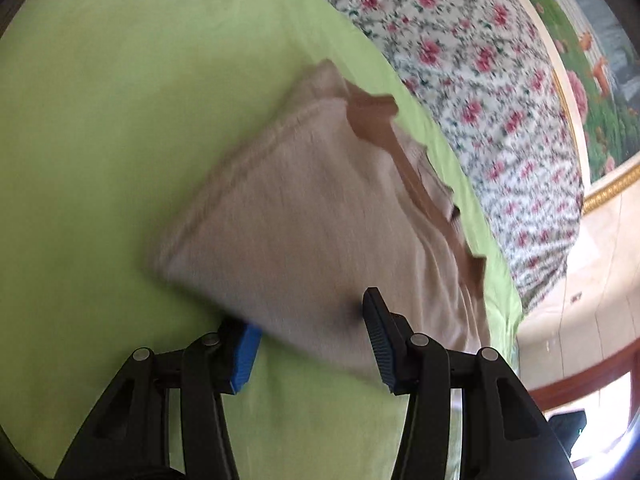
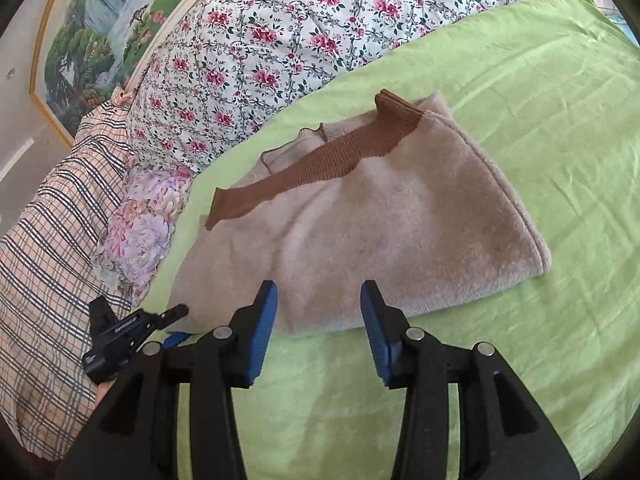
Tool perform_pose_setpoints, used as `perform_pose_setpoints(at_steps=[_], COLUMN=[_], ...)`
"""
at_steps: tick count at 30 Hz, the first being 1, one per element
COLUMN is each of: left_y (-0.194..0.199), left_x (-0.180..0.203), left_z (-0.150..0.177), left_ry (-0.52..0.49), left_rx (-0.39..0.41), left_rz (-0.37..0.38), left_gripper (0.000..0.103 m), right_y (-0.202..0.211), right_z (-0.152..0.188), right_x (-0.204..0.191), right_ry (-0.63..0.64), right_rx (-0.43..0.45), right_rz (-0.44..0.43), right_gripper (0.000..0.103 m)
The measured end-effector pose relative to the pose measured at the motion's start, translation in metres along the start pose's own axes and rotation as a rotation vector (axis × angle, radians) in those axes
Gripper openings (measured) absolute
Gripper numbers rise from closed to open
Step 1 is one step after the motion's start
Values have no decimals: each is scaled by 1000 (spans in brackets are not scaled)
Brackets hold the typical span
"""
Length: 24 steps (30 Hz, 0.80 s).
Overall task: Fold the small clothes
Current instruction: 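Grasp the folded sweater edge with the left gripper and lift it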
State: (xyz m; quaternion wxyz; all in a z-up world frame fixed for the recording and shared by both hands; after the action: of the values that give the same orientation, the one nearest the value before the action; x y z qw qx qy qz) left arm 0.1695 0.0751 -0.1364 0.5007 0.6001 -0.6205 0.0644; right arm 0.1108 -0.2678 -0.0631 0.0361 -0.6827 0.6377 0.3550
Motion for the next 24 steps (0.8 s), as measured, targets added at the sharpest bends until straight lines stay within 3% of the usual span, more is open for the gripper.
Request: perform_pose_setpoints(at_steps=[3, 7, 8, 11, 16, 21, 22, 24], left_y=[-12, -24, -25, -23, -8, -11, -14, -24], left_x=[-2, 6, 10, 27, 84, 155, 167, 186], left_z=[-13, -23, -25, -31, -33, 0, 11, 35], left_ry=[35, -2, -19, -85, -243, -414, -455, -530], left_rx=[26, 52, 65, 107, 164, 129, 116, 84], left_rz=[-4, -25, -34, -46, 23, 136, 151, 170], left_gripper=[50, 45, 30, 16, 13, 12, 11, 10], right_y=[-9, -32, -39, -59, -83, -108, -113, -128], right_z=[-8, -26, -30, -44, -64, -79, -82, -85], right_x=[3, 14, 17, 25, 36, 36, 34, 23], right_ry=[2, 19, 19, 9, -16, -164, -197, -255], right_rx=[-2, -27, -42, -94, -180, -269, -283, -333], right_rz=[-2, 6, 12, -2, -46, -173, -207, -291], right_gripper=[45, 45, 45, 45, 45, 47, 48, 72])
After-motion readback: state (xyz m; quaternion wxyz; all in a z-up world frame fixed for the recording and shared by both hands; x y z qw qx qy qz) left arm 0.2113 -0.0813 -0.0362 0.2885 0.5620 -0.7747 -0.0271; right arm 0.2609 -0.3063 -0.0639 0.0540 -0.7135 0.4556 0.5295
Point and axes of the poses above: each gripper's, at about its wrist camera, not at the fingertips, and y roughly against the way its jaws point, x to its right, z to its underside, the point moved 6 cm from there along -y, roughly the way its jaws point, and after that the axes turned 12 degrees about x, right-handed, at the moved point
